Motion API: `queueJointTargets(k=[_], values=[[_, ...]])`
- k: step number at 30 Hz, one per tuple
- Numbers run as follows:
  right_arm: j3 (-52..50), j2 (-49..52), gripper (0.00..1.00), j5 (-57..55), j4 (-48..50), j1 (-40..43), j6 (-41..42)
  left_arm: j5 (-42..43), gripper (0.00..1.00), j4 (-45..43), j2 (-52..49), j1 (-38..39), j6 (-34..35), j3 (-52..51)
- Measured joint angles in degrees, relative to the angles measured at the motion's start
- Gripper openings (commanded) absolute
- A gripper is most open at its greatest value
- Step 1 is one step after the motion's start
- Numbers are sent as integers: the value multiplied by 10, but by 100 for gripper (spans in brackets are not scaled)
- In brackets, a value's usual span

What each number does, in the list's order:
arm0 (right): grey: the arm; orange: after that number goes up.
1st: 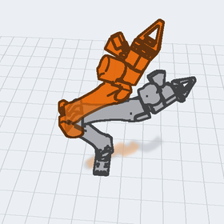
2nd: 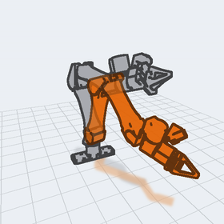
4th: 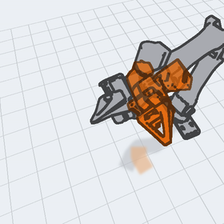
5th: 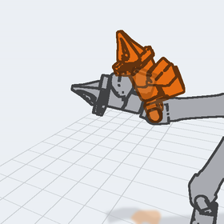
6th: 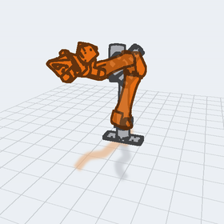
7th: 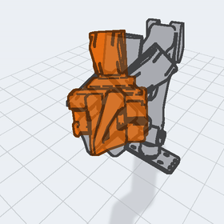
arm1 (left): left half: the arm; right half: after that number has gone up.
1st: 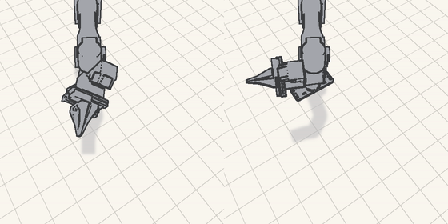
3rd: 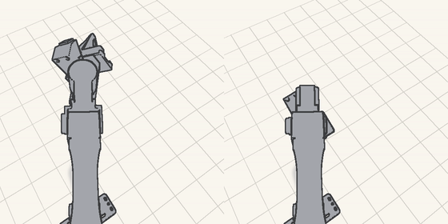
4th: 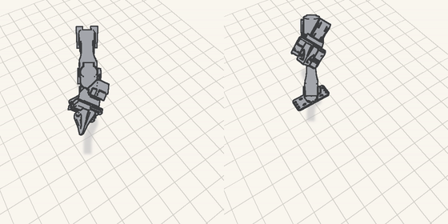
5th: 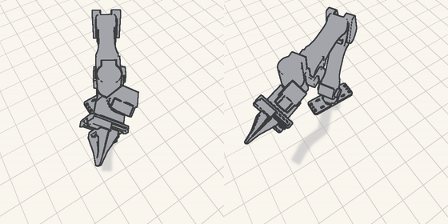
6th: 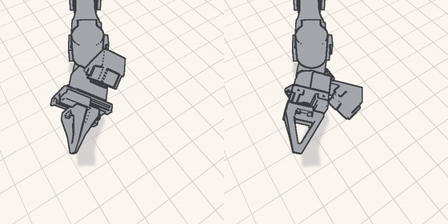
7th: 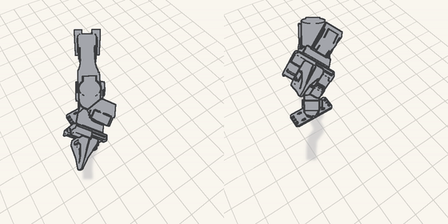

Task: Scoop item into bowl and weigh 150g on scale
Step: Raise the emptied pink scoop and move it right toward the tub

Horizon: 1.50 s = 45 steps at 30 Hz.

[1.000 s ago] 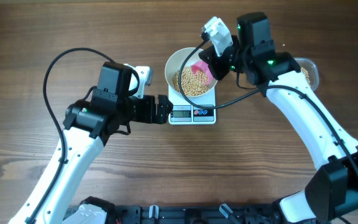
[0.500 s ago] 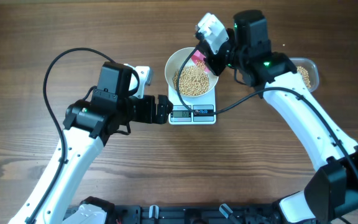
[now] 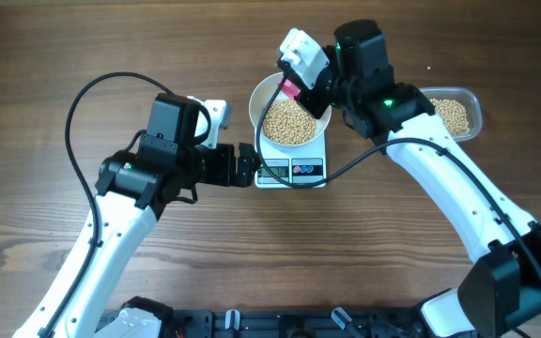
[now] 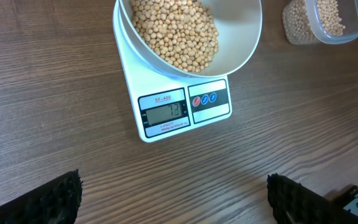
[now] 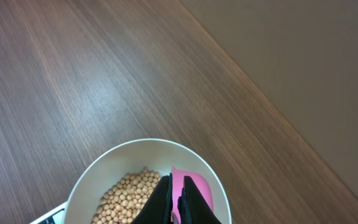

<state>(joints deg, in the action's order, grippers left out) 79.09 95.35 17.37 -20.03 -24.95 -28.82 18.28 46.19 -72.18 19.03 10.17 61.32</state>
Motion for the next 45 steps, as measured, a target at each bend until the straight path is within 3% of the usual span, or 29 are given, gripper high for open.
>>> queueJointTargets(k=[6,12,19,32,45], values=[[0,0,4,-9,0,-1,21,0,100,0,0,0,0,0],[0,0,4,-3,0,-1,138,0,100,0,0,0,0,0],[0,0,4,82,30,26,291,0,100,0,0,0,0,0],[0,0,4,307,87,224,539,0,100,0,0,0,0,0],[0,0,4,436,98,407,619,0,100,0,0,0,0,0]])
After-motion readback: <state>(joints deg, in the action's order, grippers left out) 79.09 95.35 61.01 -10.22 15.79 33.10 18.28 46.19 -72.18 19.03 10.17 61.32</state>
